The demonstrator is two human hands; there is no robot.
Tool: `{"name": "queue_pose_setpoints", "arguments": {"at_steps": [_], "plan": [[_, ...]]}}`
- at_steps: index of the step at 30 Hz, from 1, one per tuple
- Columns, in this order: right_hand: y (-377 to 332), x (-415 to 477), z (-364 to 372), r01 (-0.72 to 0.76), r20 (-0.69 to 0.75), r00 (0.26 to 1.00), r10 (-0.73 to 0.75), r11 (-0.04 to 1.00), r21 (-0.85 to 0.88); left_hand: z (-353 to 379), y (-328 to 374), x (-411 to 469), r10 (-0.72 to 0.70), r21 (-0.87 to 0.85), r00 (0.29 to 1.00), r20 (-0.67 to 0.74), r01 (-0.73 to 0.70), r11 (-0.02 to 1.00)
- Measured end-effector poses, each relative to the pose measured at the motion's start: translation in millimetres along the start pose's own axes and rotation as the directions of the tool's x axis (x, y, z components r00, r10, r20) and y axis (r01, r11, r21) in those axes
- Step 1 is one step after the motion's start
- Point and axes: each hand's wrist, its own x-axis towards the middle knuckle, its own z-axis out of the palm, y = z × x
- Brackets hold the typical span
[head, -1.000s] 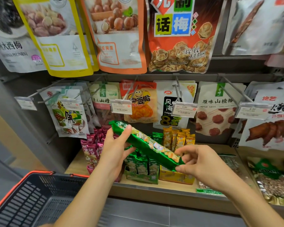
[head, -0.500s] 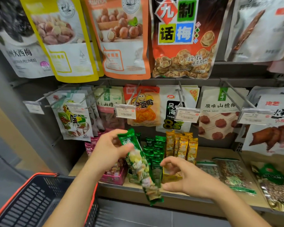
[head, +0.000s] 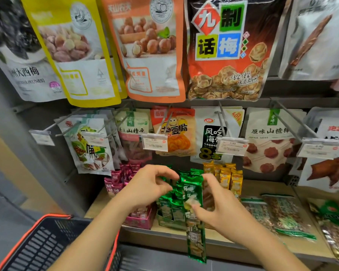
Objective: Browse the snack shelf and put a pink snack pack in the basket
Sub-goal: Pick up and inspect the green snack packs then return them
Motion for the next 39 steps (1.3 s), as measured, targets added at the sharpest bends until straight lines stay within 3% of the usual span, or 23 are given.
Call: {"name": "queue_pose_setpoints", "arguments": {"at_steps": [2, 3, 6, 11, 17, 25, 28, 32, 39], "plan": [[-3.7, 1.4, -8.7, 0.038, -0.068, 0.997, -0.038, 0.999, 0.003, 7.0, -21.3, 22.6, -0.040, 0.213, 0.985, -0.169, 0.076, 0.974], [-6.9, 1.6, -13.2, 0.062, -0.102, 0.993, -0.063, 0.998, -0.009, 12.8, -32.9, 31.9, -0.051, 0.306, 0.980, -0.190, 0.108, 0.946], [-15.2, 6.4, -20.6, 0.166, -0.221, 0.954, -0.201, 0.972, -0.168, 34.9, -66.7, 53.9, -0.052, 0.547, 0.999, -0.014, 0.051, 0.836], [-21.4, 36.7, -4.1, 0.248, -0.409, 0.863, -0.295, 0.954, -0.167, 54.8, -101.7, 62.1, -0.110, 0.720, 0.984, 0.138, -0.024, 0.694], [2.0, 88.3, 26.6, 0.184, -0.384, 0.900, -0.206, 0.978, -0.094, 52.1, -107.3, 66.4, -0.124, 0.721, 0.983, 0.135, -0.012, 0.692], [52.4, 152.9, 60.4, 0.011, -0.274, 0.960, -0.063, 0.982, -0.189, 48.3, -104.9, 68.2, -0.168, 0.697, 0.970, 0.175, -0.002, 0.717], [71.0, 165.4, 68.5, -0.017, -0.205, 0.977, -0.060, 0.935, -0.355, 45.8, -103.7, 68.8, -0.171, 0.664, 0.967, 0.187, 0.004, 0.748], [81.1, 173.1, 74.4, -0.101, -0.094, 0.994, 0.058, 0.833, -0.544, 43.5, -104.9, 70.2, -0.167, 0.633, 0.967, 0.191, 0.008, 0.774], [77.5, 185.5, 75.7, -0.158, 0.040, 0.968, 0.250, 0.721, -0.675, 43.9, -106.2, 77.8, -0.193, 0.584, 0.962, 0.194, 0.045, 0.811]]}}
